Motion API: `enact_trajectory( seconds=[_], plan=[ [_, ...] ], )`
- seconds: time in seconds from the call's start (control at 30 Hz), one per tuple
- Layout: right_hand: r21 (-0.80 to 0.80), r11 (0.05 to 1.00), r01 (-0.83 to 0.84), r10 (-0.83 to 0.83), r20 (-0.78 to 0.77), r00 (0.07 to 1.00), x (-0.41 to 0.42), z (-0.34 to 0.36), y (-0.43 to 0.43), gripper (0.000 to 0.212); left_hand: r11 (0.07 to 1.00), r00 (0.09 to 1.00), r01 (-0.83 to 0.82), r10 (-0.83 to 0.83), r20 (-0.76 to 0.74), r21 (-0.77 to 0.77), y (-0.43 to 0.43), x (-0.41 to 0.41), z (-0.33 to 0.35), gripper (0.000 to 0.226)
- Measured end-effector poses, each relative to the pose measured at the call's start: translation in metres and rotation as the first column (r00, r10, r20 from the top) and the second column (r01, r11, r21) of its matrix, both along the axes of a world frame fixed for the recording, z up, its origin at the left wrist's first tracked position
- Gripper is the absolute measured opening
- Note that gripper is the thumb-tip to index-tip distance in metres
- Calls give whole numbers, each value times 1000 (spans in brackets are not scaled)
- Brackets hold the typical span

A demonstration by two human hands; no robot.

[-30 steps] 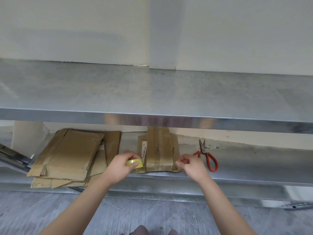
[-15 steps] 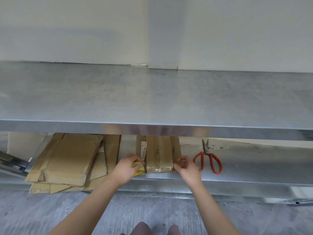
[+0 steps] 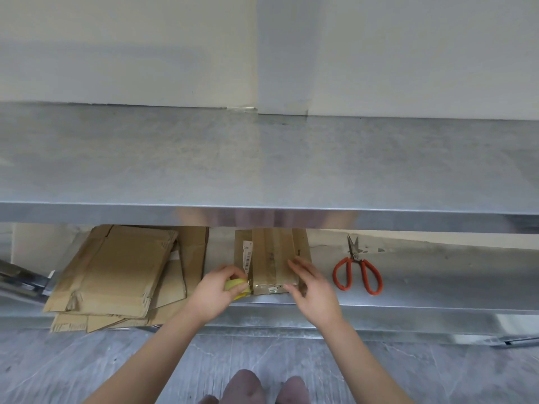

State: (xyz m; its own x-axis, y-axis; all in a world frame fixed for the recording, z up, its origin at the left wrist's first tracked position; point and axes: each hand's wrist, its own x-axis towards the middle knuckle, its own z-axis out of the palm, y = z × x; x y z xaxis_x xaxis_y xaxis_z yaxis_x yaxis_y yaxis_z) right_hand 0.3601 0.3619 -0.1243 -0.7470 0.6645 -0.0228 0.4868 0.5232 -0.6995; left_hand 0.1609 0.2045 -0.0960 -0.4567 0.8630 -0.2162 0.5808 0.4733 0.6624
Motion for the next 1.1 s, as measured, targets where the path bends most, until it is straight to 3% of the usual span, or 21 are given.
enact_trajectory(
  seconds=[0.17,0.33,0.47,0.6,0.8,0.93,1.1],
  plan=[
    [0,999,37,-37,24,999,-5,-3,0,49,1000,999,-22,23,-22,13,-12,-9,3,17],
    [62,998,32,-41,162,986,-8,0,-4,48,988,968,124,-142,-206,-97,-15,-19,2,29],
    [38,998,45,-51,169,984,-9,0,-6,49,971,929,177,-218,-299,-160,-12,-22,-1,32],
    [32,998,57,-61,177,982,-10,0,-8,49,971,940,177,-216,-265,-163,-10,-21,-7,37],
    [250,966,-67,0,260,966,-5,8,-3,50,979,949,177,-198,-247,-104,-15,-22,-10,45],
    [286,958,30,-124,316,940,30,-5,10,51,989,954,134,-146,-261,-63,-14,-19,-12,39],
    [294,917,269,-378,429,821,64,-19,45,49,983,934,148,-175,-313,-109,-14,-15,-9,42]
  ],
)
